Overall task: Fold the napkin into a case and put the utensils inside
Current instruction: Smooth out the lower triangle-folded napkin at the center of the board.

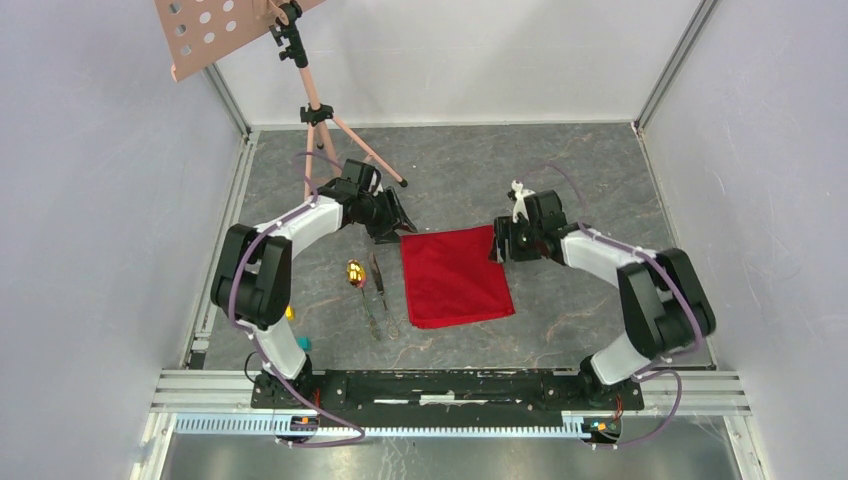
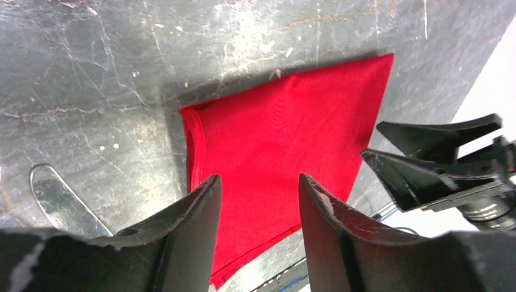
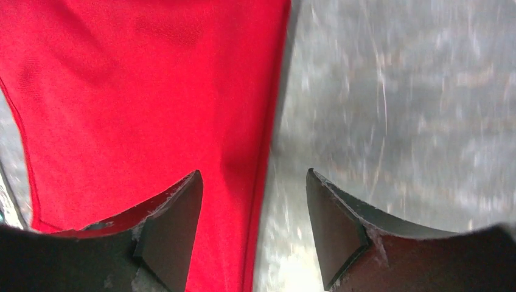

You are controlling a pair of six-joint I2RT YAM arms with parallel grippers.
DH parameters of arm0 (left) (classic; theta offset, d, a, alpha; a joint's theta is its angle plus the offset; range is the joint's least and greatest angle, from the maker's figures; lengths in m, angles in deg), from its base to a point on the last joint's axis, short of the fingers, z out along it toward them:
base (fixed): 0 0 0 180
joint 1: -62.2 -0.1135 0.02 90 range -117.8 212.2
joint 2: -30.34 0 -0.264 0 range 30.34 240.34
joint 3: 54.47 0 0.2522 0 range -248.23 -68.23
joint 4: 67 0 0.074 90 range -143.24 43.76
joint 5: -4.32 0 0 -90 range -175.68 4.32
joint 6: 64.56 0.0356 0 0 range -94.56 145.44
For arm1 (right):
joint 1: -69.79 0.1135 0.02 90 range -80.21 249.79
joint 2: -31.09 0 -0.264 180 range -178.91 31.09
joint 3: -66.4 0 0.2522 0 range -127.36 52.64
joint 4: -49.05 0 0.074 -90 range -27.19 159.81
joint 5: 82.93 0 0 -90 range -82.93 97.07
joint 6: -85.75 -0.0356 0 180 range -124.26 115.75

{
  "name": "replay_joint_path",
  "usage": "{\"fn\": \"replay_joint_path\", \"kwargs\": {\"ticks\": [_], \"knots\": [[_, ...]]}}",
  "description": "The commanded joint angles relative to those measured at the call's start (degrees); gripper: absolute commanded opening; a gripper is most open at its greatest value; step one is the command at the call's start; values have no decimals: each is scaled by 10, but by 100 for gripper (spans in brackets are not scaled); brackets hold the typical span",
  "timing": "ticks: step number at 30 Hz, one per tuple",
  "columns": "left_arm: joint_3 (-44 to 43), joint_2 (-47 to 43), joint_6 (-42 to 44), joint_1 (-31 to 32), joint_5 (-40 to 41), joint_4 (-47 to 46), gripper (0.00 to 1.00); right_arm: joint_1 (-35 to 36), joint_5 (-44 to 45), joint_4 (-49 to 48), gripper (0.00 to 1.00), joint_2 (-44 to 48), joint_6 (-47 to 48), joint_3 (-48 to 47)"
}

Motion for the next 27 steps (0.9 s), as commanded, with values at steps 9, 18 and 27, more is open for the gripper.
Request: {"fn": "replay_joint_path", "kwargs": {"ticks": [9, 18, 27], "knots": [[-34, 77, -6, -18, 44, 6, 45, -52, -71, -105, 56, -171, -6, -134], [-37, 102, 5, -17, 70, 9, 28, -52, -73, -144, 30, -215, -17, -135], [-39, 112, 4, -17, 76, 13, 17, -54, 31, -136, 3, -204, -8, -126]]}}
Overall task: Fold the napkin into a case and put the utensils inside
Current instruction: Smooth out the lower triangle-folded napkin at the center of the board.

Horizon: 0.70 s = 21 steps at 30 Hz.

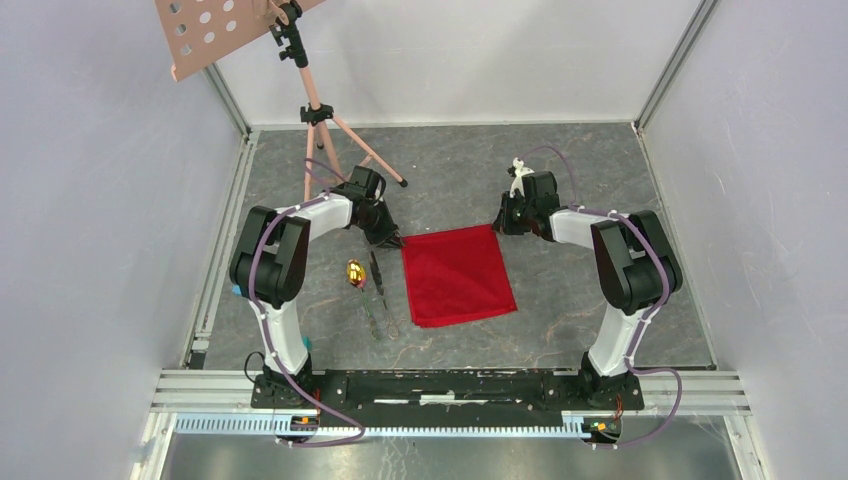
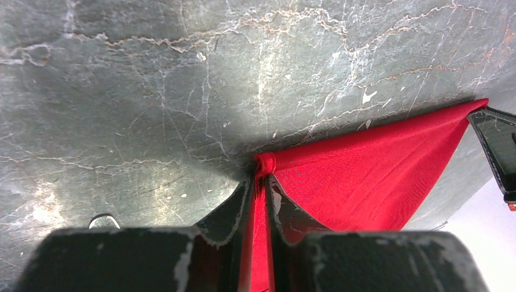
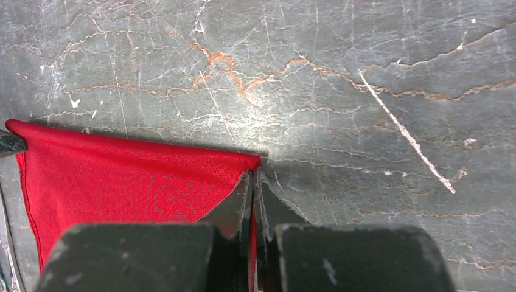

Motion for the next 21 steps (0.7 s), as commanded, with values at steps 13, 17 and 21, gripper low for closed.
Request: {"fn": "replay_joint_path", "kwargs": {"ticks": [13, 17, 21], "knots": [[12, -149, 65, 1, 0, 46, 46, 37, 32, 166, 58, 143, 104, 40], [38, -202, 76, 5, -18, 48, 53, 93, 58, 203, 62, 226, 102, 117], [55, -232, 76, 14, -47, 48, 55, 124, 113, 219, 64, 290, 80, 173]]}}
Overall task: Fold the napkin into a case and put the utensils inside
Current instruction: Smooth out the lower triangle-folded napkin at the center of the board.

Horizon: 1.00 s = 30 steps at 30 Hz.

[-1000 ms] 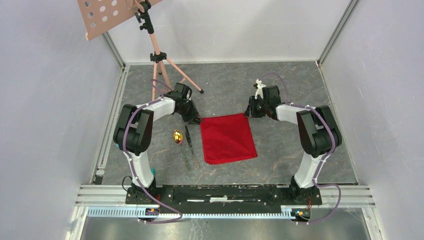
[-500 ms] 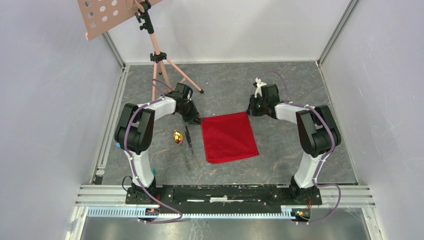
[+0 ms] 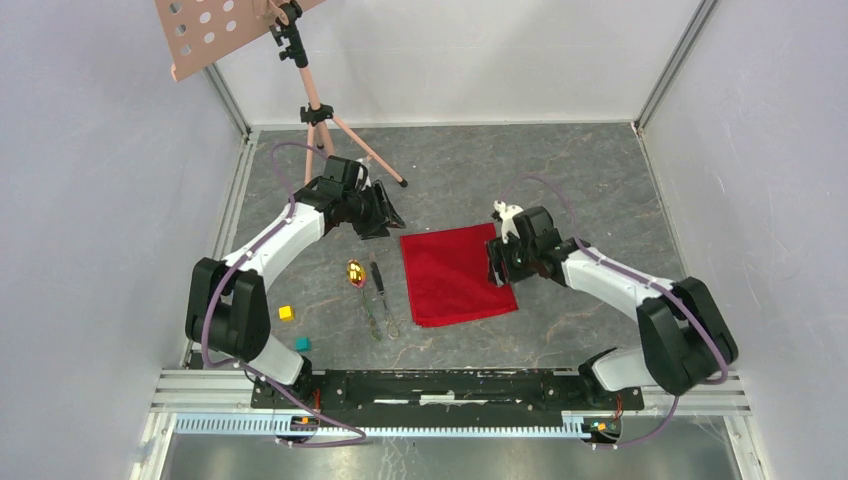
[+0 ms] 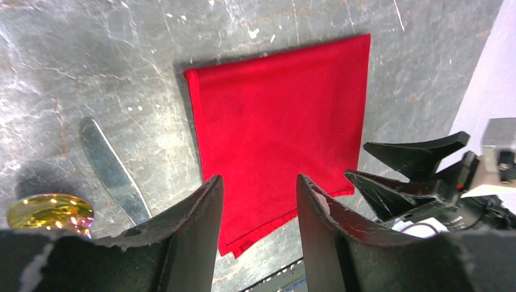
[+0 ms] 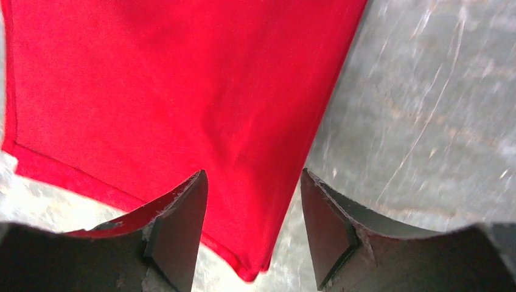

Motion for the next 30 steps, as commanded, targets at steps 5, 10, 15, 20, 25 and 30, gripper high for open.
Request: {"fn": "replay_joint_path", "kwargs": {"ticks": [5, 10, 15, 20, 25, 30], "knots": [[31, -43, 27, 34, -42, 3, 54, 20, 91, 33, 47, 54, -19, 70], [48, -66, 16, 52, -43, -3, 54, 20, 192, 60, 40, 35, -18, 63], [66, -91, 10, 54, -41, -7, 54, 20, 285, 96, 40, 42, -21, 38], [73, -109, 12, 54, -33, -1, 55, 43, 301, 131, 50, 72, -1, -15], [84, -129, 6, 54, -15, -1, 58, 133, 281, 189, 65, 70, -19, -72], [118, -197, -24, 54, 52, -5, 64, 245, 176, 175, 71, 26, -96, -89]]}}
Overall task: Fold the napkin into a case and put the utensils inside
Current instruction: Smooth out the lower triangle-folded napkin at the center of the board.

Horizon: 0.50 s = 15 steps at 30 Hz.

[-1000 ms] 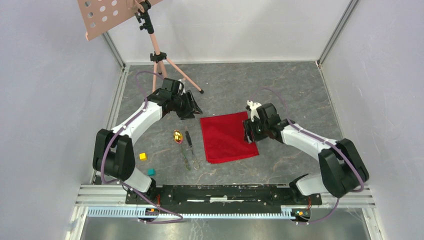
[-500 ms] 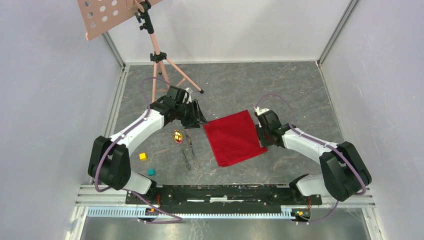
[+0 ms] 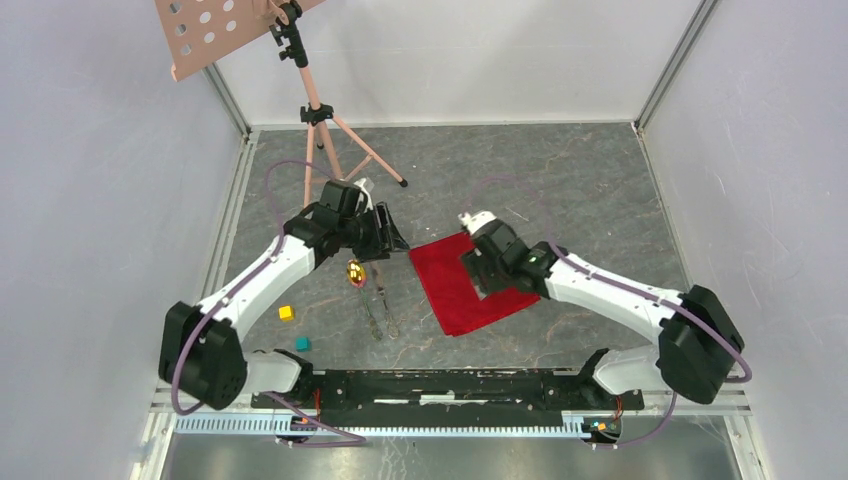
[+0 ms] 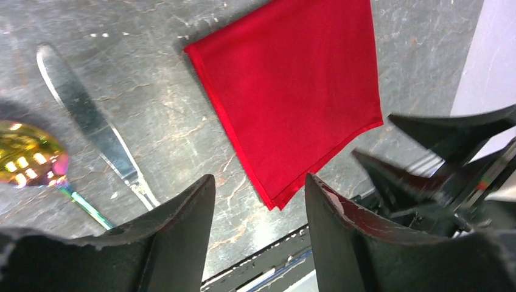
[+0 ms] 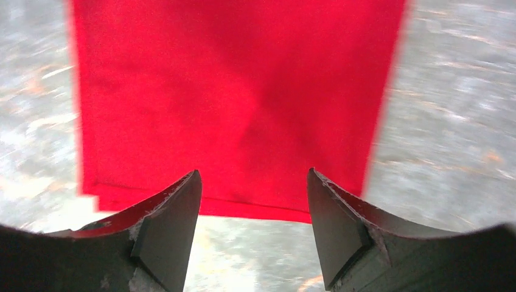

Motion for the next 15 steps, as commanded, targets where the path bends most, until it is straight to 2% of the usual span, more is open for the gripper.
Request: {"fn": "replay_joint_path", "kwargs": {"ticks": [1, 6, 15], "knots": [[30, -82, -37, 0, 71, -11, 65, 89, -76, 10, 72, -43, -79, -27], [66, -173, -61, 0, 117, -18, 69, 182, -63, 26, 72, -121, -123, -89], [58, -255, -35, 0, 161, 25, 71, 224, -60, 57, 60, -217, -138, -163]]}}
